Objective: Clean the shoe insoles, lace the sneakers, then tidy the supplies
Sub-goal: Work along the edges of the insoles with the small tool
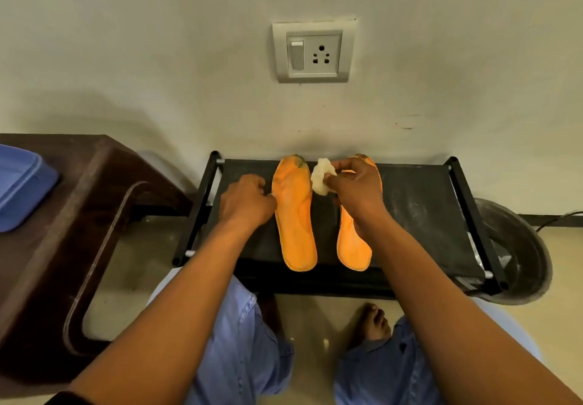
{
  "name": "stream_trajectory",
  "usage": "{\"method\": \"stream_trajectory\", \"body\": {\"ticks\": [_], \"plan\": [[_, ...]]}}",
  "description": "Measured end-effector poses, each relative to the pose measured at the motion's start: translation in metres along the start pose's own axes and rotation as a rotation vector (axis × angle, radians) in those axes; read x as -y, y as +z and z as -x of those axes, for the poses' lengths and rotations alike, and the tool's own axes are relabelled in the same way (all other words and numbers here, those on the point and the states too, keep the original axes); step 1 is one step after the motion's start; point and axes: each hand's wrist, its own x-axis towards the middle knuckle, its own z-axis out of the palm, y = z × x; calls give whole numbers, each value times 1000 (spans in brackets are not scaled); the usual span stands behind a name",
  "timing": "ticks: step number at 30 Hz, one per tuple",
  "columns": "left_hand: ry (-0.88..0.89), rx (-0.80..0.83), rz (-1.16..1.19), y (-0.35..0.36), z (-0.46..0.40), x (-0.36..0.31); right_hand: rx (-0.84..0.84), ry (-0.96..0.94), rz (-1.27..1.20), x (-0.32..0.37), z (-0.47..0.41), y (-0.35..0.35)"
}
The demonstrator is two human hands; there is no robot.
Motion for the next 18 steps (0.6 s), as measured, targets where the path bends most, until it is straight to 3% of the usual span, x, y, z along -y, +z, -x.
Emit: {"method": "stream_trajectory", "body": {"ticks": [6, 11, 15, 18], "plan": [[140, 81, -74, 1, -45, -3, 151, -90, 168, -8, -33, 31], [91, 17, -67, 10, -72, 2, 272, -160, 377, -17, -45, 52], [29, -5, -33, 14, -78, 10, 157, -364, 707, -25, -49, 49], [39, -20, -21, 13, -78, 10, 104, -509, 744, -24, -47, 44]]}}
